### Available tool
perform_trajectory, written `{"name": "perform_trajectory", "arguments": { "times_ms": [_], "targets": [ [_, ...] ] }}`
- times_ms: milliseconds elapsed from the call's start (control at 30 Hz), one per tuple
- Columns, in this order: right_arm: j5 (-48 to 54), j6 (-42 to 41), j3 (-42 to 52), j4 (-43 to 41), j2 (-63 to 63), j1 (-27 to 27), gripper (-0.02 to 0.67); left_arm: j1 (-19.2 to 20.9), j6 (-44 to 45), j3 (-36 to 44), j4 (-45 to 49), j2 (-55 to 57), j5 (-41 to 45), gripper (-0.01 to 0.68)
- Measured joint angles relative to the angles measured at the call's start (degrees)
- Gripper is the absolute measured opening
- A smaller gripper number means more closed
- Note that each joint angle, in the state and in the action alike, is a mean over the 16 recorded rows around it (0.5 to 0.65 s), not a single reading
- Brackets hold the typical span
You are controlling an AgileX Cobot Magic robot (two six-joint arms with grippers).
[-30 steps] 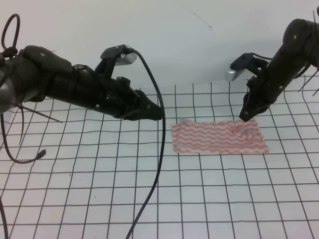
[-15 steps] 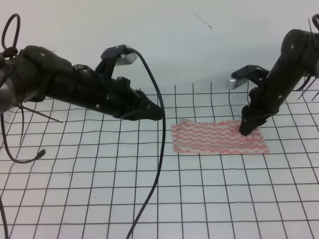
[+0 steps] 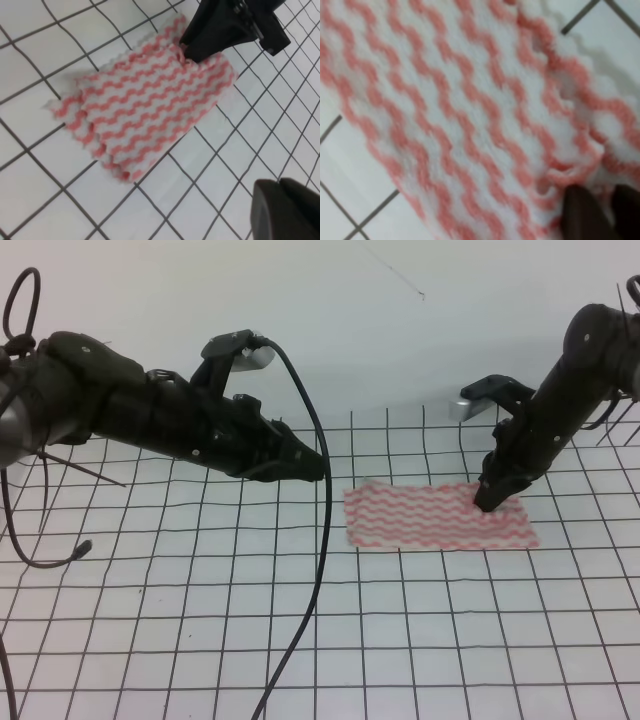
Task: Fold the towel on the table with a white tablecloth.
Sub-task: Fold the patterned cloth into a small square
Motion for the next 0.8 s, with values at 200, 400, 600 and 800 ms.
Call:
{"name": "perform_trajectory", "arguments": {
  "times_ms": [200, 400, 600, 800],
  "targets": [
    [0.04, 0.58, -1.31, -1.20, 0.14, 0.00, 0.054, 0.00, 0.00, 0.00, 0.00, 0.00, 0.00, 0.000],
    [-0.27, 1.83, -2.68, -3.64, 0.19, -0.01, 0.008, 0.00, 0.00, 0.00, 0.00, 0.00, 0.00, 0.000],
    [-0.27, 3.60, -3.29, -6.15, 0.19, -0.05, 0.002, 0.00, 0.00, 0.00, 0.00, 0.00, 0.00, 0.000],
    [-0.27, 4.93, -3.32, -7.80, 0.18, -0.09, 0.001, 0.00, 0.00, 0.00, 0.00, 0.00, 0.00, 0.000]
  ]
}}
